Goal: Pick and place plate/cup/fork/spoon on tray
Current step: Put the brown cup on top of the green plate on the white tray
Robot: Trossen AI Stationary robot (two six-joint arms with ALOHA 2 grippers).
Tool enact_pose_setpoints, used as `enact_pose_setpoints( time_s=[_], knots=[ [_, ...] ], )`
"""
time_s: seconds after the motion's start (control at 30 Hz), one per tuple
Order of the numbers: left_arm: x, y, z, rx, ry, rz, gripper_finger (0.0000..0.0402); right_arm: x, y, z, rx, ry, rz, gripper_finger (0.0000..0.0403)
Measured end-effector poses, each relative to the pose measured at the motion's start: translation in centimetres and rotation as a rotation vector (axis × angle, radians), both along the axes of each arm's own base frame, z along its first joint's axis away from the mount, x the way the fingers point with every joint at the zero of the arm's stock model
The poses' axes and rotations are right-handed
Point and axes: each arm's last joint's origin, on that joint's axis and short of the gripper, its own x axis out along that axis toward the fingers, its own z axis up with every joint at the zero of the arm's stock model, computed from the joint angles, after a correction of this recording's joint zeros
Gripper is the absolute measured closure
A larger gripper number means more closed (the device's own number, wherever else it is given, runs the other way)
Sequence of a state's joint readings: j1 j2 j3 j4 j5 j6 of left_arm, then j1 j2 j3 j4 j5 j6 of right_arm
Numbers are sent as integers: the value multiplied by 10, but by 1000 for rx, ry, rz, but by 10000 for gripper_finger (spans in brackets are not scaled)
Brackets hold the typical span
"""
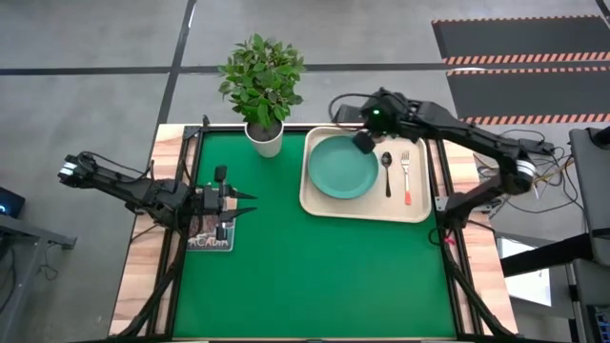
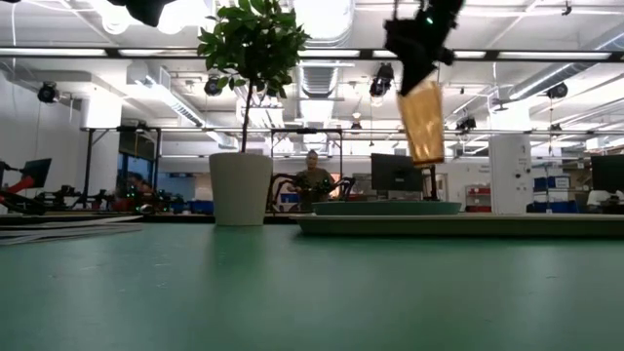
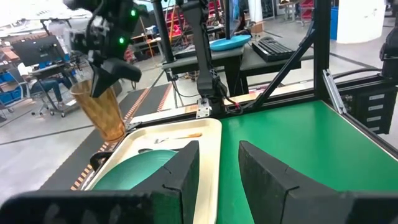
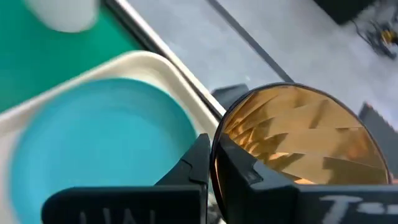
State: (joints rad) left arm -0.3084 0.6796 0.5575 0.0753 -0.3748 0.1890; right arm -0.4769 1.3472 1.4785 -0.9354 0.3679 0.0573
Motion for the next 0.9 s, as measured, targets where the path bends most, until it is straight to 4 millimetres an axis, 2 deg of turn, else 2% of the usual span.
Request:
enact_pose_setpoints(
  time_s=[0.2, 0.33, 0.6, 0.9],
  knots=[
    [0, 0, 0, 0, 1, 0, 307, -41, -14, -36, -1, -8, -124, 394],
    [0, 0, 0, 0, 0, 0, 307, -55, -20, -56, -26, -56, -173, 394],
    [0, 0, 0, 2, 4, 0, 307, -56, -21, -89, -66, -100, -168, 394],
    [0, 0, 0, 2, 4, 1, 307, -59, -18, -109, -43, -75, -174, 394]
  ],
)
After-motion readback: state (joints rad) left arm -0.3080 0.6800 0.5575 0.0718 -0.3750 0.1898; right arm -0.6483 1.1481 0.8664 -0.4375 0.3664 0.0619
